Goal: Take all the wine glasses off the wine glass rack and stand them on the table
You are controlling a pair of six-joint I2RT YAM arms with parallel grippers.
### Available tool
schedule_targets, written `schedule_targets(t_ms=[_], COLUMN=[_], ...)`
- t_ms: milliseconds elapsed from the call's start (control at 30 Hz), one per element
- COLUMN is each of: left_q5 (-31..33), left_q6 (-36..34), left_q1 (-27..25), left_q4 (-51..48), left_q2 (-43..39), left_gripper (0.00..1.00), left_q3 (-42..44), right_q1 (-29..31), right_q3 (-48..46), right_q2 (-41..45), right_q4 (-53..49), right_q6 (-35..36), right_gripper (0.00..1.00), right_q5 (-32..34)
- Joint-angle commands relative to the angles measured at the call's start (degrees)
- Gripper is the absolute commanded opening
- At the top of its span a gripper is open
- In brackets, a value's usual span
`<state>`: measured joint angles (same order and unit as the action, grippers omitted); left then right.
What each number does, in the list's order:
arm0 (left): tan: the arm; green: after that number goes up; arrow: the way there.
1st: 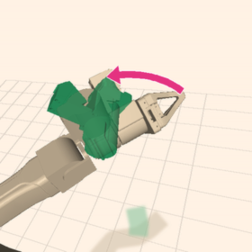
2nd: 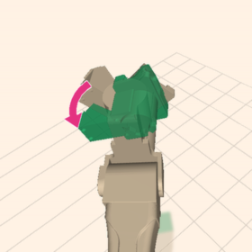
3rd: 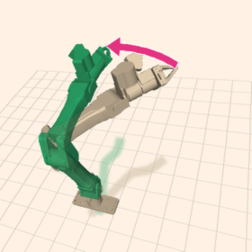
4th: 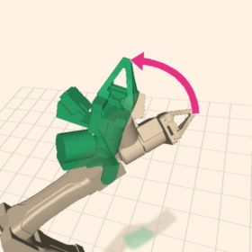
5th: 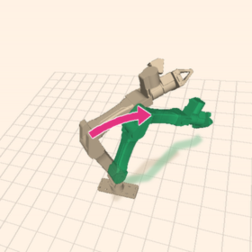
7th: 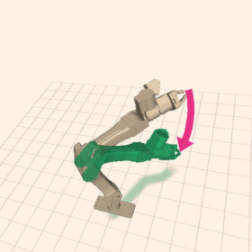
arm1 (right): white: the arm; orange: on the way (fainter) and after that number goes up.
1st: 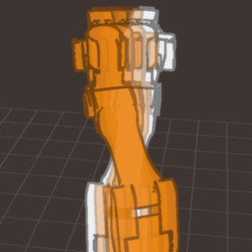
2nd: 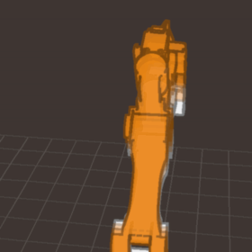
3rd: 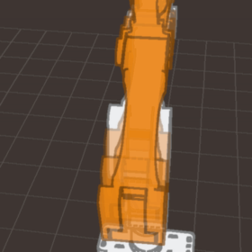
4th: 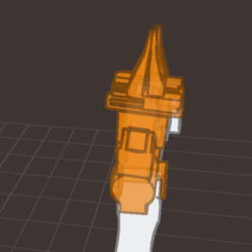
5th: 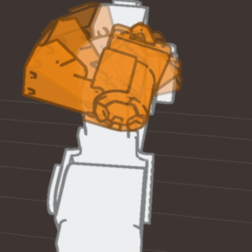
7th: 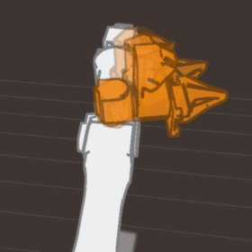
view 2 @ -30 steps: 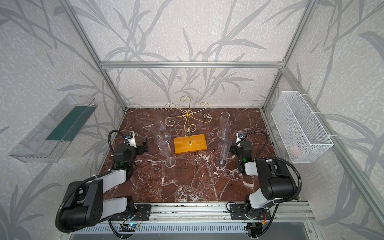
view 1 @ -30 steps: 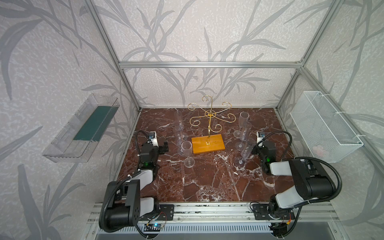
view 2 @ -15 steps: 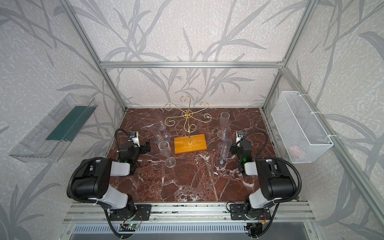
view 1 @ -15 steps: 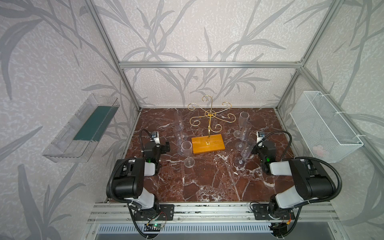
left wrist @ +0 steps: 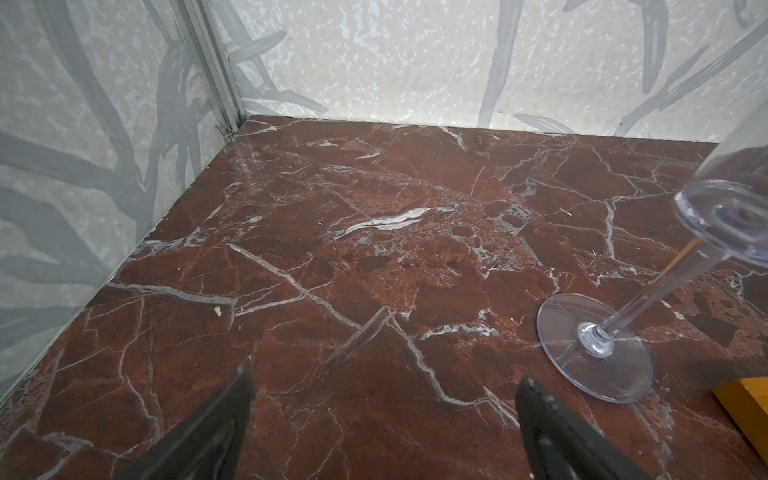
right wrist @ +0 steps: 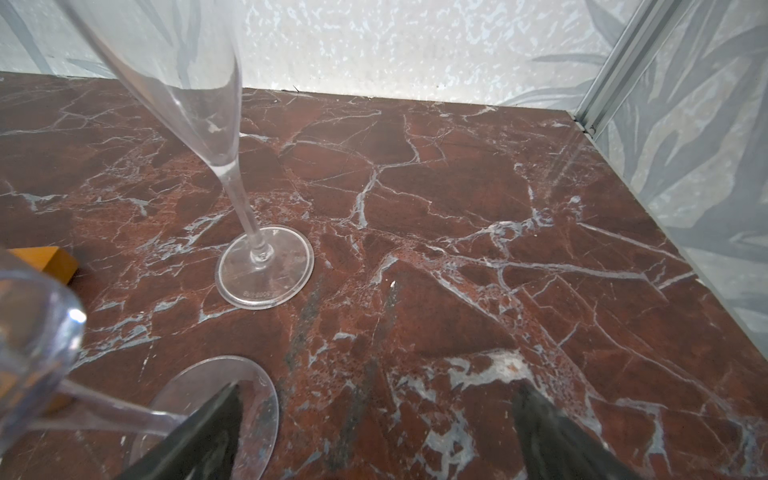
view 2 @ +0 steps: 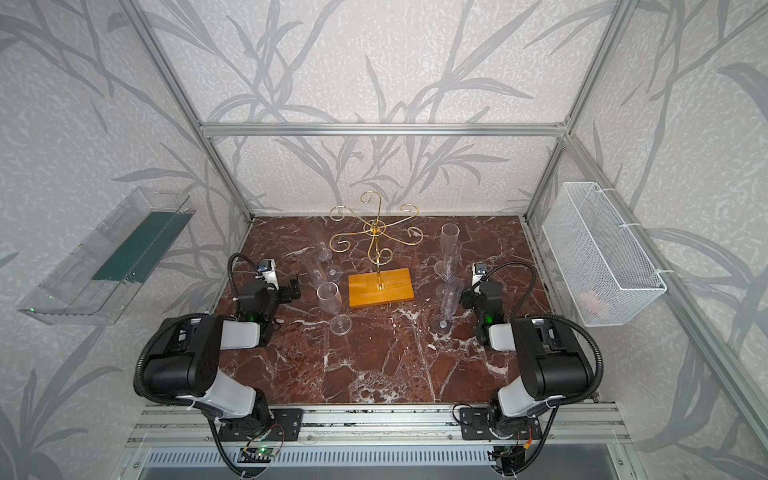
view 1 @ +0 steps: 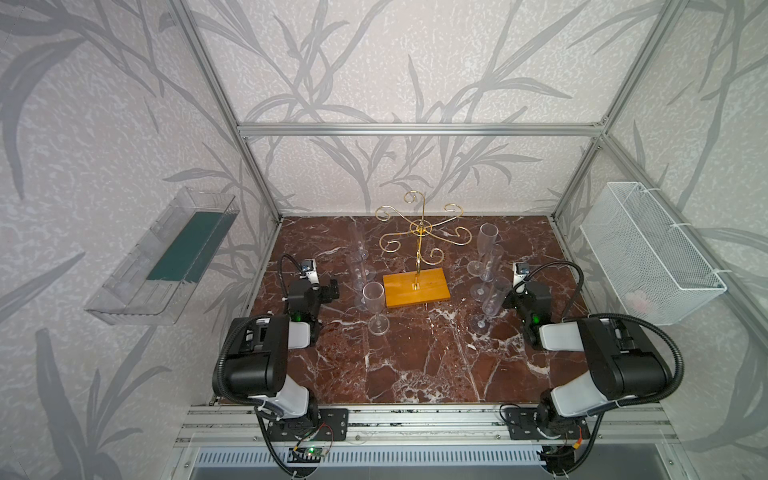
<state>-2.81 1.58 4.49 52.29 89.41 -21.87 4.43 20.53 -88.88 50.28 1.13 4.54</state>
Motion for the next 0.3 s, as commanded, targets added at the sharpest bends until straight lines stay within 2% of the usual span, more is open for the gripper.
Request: schedule_targets(t_ms=[0, 267], left_q5=[0.8, 0.8], left_q6=[0.7, 0.7], left_q1=[0.0, 0.0], left_q4=[0.9, 1.4], left_q2=[0.2, 0.2], left_gripper=[0.99, 0.99], left_q3=[-0.2, 0.1], right_q1=[0.4, 0.7], right_q3=[1.3, 1.9], right_q2=[0.8, 0.6], right_q4=[0.2, -0.5], right_q6=[0.5, 0.8], right_gripper=[0.99, 0.99], right_q5=[1.1, 1.4])
